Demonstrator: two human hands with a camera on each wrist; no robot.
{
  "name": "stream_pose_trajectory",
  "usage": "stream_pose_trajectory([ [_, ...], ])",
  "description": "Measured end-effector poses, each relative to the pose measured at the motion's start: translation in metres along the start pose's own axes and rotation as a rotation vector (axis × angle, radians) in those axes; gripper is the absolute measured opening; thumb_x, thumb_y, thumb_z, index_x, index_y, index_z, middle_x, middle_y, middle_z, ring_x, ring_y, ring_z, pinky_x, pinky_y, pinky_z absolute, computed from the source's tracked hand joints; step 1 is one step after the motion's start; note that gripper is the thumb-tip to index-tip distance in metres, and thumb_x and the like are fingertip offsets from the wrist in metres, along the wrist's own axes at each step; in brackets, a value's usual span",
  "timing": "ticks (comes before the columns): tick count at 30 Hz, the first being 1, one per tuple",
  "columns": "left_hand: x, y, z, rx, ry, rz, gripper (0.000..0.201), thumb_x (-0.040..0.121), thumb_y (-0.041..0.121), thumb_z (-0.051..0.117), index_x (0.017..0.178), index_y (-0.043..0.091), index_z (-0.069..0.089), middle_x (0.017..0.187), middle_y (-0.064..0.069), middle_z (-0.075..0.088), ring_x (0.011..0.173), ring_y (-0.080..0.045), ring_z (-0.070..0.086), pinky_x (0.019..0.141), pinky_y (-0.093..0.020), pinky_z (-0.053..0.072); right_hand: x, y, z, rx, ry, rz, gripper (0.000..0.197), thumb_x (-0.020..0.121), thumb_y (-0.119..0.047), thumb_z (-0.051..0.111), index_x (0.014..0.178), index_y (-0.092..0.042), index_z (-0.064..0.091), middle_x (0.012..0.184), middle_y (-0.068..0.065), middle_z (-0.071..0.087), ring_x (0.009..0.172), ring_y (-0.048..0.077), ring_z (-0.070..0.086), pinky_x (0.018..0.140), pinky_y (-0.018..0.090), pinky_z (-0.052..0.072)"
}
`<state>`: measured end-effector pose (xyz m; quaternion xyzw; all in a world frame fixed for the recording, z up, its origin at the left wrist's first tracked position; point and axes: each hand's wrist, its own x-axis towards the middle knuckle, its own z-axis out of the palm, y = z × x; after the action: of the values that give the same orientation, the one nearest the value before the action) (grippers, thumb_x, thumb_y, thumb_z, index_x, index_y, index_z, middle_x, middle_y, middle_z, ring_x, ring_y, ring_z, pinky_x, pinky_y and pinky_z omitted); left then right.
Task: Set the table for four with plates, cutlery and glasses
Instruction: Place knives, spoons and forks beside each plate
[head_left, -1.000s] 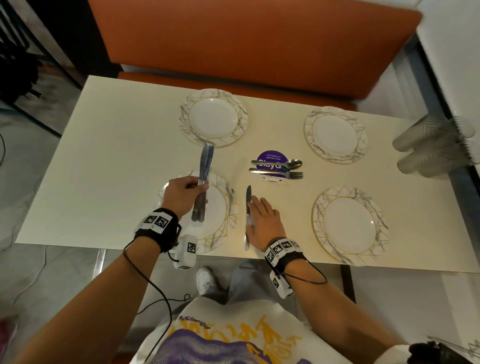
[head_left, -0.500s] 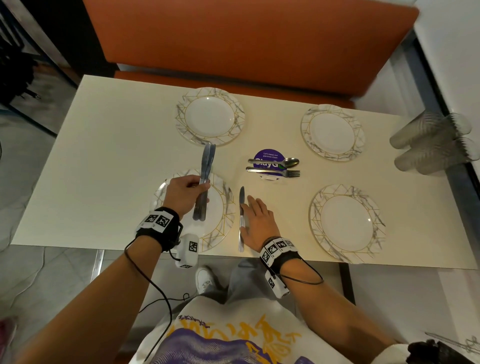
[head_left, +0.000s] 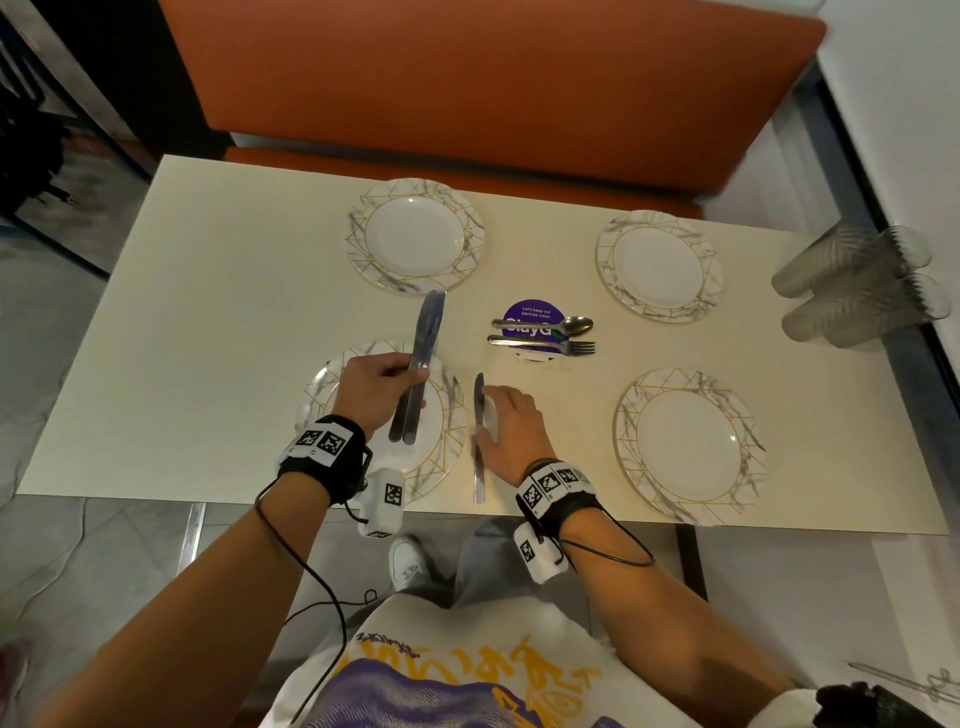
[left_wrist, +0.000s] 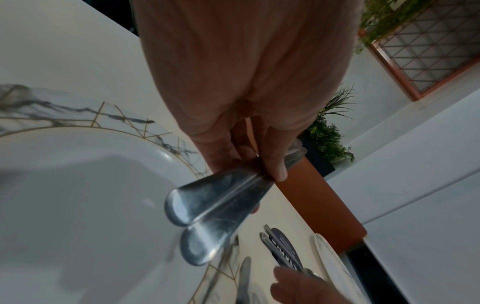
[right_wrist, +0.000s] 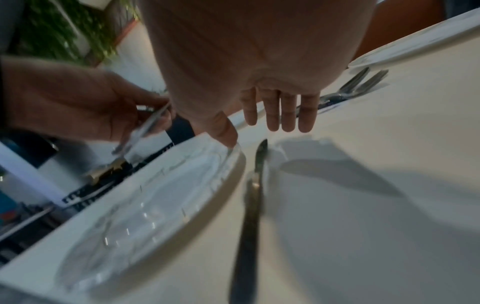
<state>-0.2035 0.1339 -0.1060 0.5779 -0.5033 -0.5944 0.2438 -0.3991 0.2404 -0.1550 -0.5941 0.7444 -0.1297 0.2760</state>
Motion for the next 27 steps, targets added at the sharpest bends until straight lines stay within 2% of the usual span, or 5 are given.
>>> stream_pose_trajectory([
  [6, -0.002, 0.005, 0.026, 0.041, -0.076, 0.042, 0.006, 0.088, 0.027, 0.078, 0.092, 0.024, 0.082, 0.086, -0.007, 0.079, 0.088, -0.034, 0.075, 0.093, -0.055, 0.059, 0.017, -0.028, -0.043, 0.459, 0.16, 0.091, 0.033, 0.1, -0.024, 0.059, 0.132, -0.02, 0.058, 0.111, -0.003, 0.064, 0.094, 0.01, 0.061, 0.088, 0.027, 0.052],
  [14, -0.015, 0.038, 0.088, -0.074, -0.163, 0.036, 0.011, 0.092, 0.01, 0.075, 0.102, 0.009, 0.08, 0.088, -0.017, 0.078, 0.078, -0.032, 0.073, 0.081, -0.047, 0.064, 0.029, 0.004, -0.08, 0.553, 0.234, 0.114, 0.01, 0.098, -0.022, 0.063, 0.101, -0.017, 0.071, 0.097, -0.002, 0.073, 0.087, 0.017, 0.071, 0.082, 0.033, 0.059],
  [18, -0.014, 0.056, 0.136, -0.086, -0.184, 0.051, 0.013, 0.091, 0.008, 0.075, 0.103, 0.01, 0.081, 0.092, -0.019, 0.078, 0.077, -0.027, 0.074, 0.079, -0.044, 0.065, 0.024, 0.043, -0.111, 0.617, 0.247, 0.143, 0.006, 0.093, -0.025, 0.068, 0.095, -0.02, 0.072, 0.093, -0.004, 0.074, 0.082, 0.017, 0.072, 0.071, 0.017, 0.052],
  [23, -0.014, 0.076, 0.225, -0.039, -0.268, 0.062, 0.015, 0.096, 0.007, 0.07, 0.108, 0.003, 0.076, 0.095, -0.016, 0.079, 0.086, -0.029, 0.077, 0.078, -0.041, 0.064, 0.013, 0.122, -0.155, 0.69, 0.27, 0.256, 0.008, 0.09, -0.027, 0.067, 0.083, -0.029, 0.064, 0.09, 0.0, 0.074, 0.083, 0.022, 0.073, 0.077, 0.038, 0.06],
  [27, -0.013, 0.078, 0.296, -0.011, -0.245, 0.023, 0.012, 0.096, 0.002, 0.068, 0.105, 0.0, 0.075, 0.094, -0.023, 0.077, 0.082, -0.031, 0.076, 0.073, -0.037, 0.065, 0.0, 0.203, -0.197, 0.801, 0.315, 0.355, 0.002, 0.096, -0.014, 0.063, 0.095, -0.012, 0.064, 0.093, 0.014, 0.073, 0.07, 0.025, 0.072, 0.061, 0.035, 0.06],
])
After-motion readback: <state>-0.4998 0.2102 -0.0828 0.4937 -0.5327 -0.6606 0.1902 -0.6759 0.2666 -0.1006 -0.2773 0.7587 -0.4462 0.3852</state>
